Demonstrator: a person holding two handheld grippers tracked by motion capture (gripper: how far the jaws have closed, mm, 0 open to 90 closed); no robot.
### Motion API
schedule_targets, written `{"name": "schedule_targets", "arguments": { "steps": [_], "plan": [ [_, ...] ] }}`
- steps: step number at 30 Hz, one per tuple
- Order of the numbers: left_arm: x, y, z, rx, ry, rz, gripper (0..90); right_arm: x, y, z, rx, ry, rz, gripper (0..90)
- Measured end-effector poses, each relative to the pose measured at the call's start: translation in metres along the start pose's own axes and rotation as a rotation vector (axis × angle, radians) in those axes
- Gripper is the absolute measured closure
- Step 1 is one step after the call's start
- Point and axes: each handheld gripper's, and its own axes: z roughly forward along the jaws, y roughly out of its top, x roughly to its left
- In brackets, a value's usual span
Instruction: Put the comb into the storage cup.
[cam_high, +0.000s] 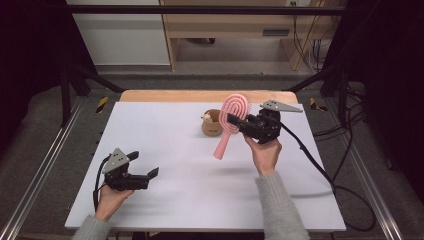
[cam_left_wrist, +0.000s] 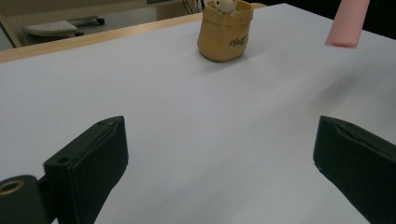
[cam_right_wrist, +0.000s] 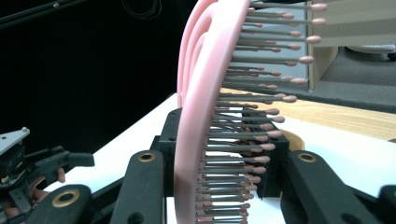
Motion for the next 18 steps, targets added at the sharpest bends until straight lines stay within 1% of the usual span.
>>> {"name": "schedule_targets", "arguments": {
  "steps": [8,18],
  "plan": [
    [0.005,-0.006,-0.005,-0.001,0.007,-0.013,3.1,-0.001,0.006,0.000,-0.013,-0.029,-0.011,63.2],
    [0.010,-0.015,-0.004,0.020,0.006,-0.021,3.1,-0.005,0.016,0.007,-0.032,-0.069,-0.019,63.2]
  ]
}}
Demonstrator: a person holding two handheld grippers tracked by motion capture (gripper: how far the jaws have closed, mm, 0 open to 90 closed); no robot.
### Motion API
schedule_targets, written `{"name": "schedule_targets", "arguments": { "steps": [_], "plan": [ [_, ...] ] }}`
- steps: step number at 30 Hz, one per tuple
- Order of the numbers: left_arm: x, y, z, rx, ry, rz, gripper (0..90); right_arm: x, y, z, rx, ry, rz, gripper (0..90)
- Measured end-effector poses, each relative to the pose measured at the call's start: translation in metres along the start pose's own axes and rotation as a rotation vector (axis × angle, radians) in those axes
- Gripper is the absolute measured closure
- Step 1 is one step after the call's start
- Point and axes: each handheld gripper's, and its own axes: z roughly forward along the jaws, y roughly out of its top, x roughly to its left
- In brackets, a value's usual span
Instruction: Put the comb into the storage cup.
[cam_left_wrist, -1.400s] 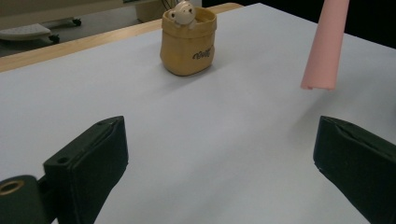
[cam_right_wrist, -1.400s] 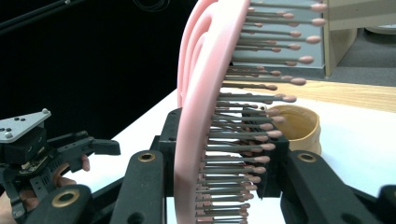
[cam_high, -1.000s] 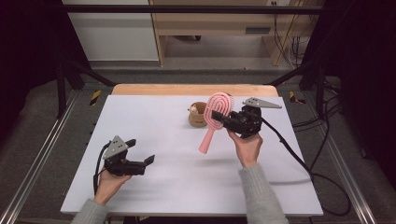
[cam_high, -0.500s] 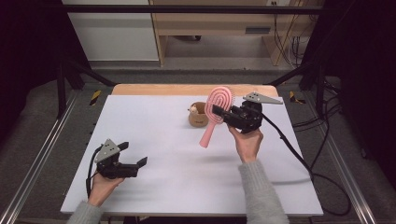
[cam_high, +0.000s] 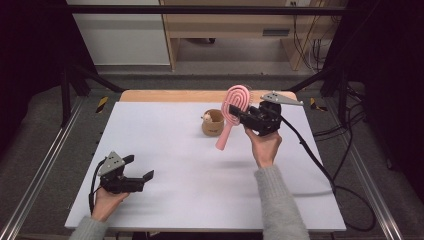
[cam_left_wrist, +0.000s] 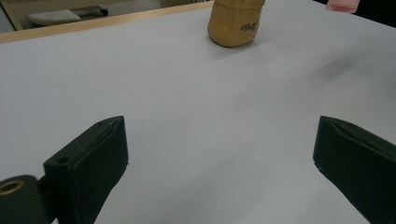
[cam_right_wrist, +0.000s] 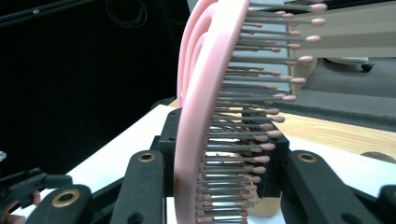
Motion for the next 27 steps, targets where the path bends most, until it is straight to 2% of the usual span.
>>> {"name": "schedule_targets", "arguments": {
  "steps": [27],
  "plan": [
    [0.004,-0.005,0.000,0.012,-0.001,-0.007,3.1,-0.009,0.025,0.018,-0.039,-0.075,-0.012,63.2]
  ]
}}
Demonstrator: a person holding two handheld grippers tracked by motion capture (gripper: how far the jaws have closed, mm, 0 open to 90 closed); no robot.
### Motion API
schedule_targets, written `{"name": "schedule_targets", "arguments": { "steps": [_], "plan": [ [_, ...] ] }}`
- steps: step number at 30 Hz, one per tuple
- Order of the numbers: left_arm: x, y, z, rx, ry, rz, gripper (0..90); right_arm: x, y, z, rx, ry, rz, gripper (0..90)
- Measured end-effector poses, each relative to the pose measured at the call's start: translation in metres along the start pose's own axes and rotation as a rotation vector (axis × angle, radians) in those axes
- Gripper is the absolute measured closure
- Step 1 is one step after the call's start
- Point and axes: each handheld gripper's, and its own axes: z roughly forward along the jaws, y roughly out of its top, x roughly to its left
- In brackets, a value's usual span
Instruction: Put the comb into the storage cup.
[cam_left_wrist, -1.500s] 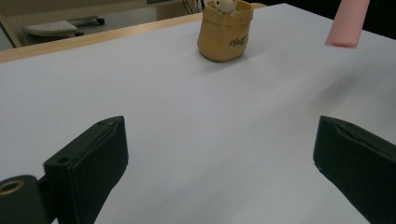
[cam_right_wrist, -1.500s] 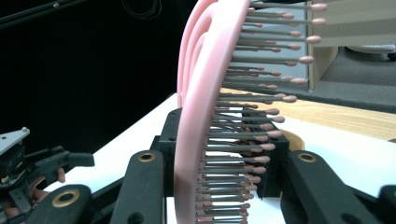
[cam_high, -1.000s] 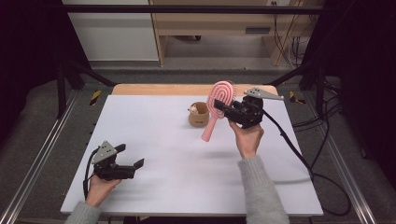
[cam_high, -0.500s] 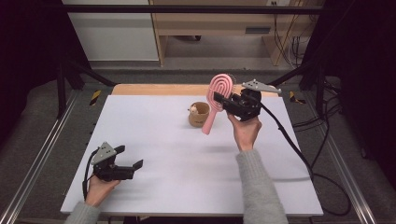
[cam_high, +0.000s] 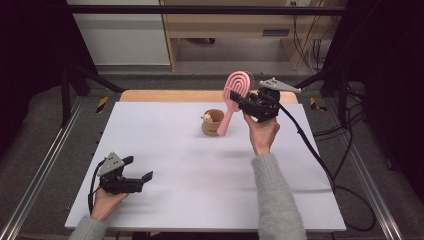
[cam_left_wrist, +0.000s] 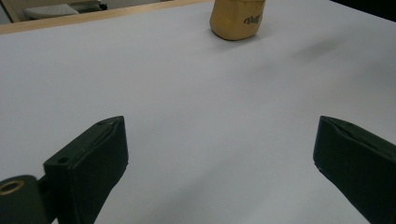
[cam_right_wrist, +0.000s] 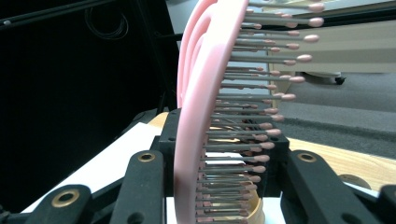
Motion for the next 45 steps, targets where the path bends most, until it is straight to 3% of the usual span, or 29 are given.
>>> {"name": "schedule_targets", "arguments": {
  "steps": [45],
  "plan": [
    [0.005,-0.002,0.000,0.012,0.002,-0.008,3.1,-0.015,0.018,0.040,-0.028,-0.084,0.031,63.2]
  ]
}}
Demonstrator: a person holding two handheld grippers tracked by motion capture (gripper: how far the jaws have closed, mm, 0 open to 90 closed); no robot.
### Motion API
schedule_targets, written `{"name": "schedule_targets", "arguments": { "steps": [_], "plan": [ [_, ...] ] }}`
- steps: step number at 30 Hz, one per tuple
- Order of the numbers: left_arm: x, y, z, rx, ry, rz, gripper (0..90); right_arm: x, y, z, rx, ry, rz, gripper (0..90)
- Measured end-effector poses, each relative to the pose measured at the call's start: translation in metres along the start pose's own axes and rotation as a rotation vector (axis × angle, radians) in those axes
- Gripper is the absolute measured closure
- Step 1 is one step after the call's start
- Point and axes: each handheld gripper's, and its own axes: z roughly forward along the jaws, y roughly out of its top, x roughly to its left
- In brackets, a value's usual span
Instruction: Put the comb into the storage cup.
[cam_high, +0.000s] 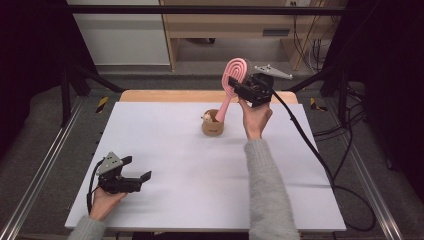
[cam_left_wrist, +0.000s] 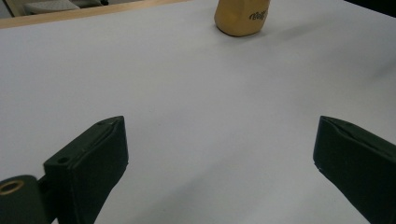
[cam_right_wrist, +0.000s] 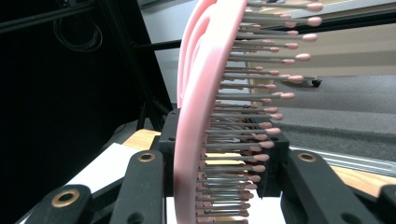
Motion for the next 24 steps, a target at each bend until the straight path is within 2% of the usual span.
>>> {"name": "schedule_targets", "arguments": {
  "steps": [24],
  "plan": [
    [0.001,-0.001,0.001,0.006,0.004,0.000,3.1,-0.007,-0.001,0.023,0.009,-0.029,0.012,63.1]
  ]
}}
